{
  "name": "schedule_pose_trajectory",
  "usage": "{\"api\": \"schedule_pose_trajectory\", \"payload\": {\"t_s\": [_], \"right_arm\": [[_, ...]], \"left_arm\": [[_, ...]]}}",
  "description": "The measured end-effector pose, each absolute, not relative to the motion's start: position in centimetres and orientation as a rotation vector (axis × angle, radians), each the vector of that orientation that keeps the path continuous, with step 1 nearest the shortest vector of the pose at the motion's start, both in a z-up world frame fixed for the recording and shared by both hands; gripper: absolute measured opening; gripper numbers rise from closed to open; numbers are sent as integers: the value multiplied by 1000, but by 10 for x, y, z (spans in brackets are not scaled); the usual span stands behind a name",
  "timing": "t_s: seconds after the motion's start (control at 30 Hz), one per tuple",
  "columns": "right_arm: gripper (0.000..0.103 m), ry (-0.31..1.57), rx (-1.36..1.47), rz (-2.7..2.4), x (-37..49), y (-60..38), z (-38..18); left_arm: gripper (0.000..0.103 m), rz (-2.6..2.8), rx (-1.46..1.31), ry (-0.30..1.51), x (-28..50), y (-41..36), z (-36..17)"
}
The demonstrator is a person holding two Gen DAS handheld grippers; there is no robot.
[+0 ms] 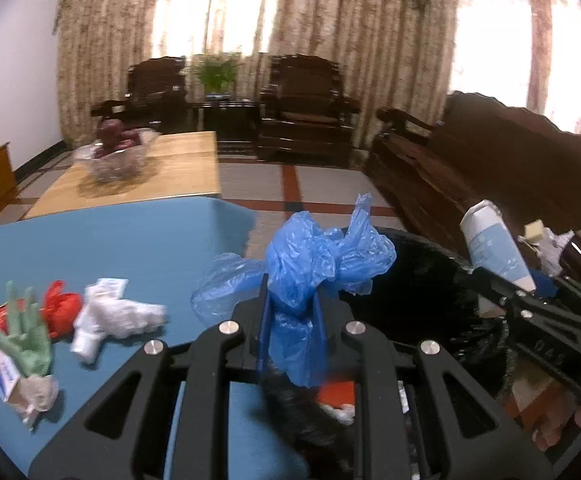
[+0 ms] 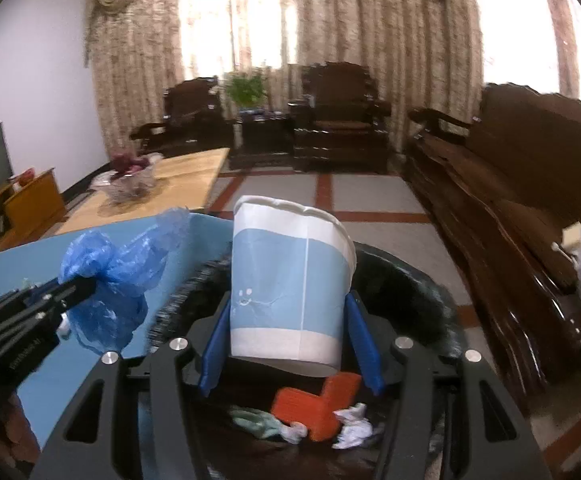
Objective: Collect trash
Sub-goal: 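Grasp the blue plastic bag with the left gripper while the right gripper carries the cup over the bin, then lower the bag and cup into the bin and open both grippers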
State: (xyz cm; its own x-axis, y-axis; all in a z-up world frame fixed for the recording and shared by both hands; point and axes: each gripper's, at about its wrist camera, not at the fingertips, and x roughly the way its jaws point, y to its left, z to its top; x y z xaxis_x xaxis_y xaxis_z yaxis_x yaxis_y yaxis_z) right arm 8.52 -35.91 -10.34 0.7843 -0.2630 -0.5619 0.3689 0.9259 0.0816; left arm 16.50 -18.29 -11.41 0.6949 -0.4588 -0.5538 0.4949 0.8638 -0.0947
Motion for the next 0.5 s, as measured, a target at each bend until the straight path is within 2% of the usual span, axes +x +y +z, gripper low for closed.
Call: {"api": "schedule_pose_trajectory", "payload": {"t_s": [0.5], "right_arm": [[55,627,254,-426,64,-419,-141]], "left_arm": [[18,-632,125,664,175,-256,-147]]}}
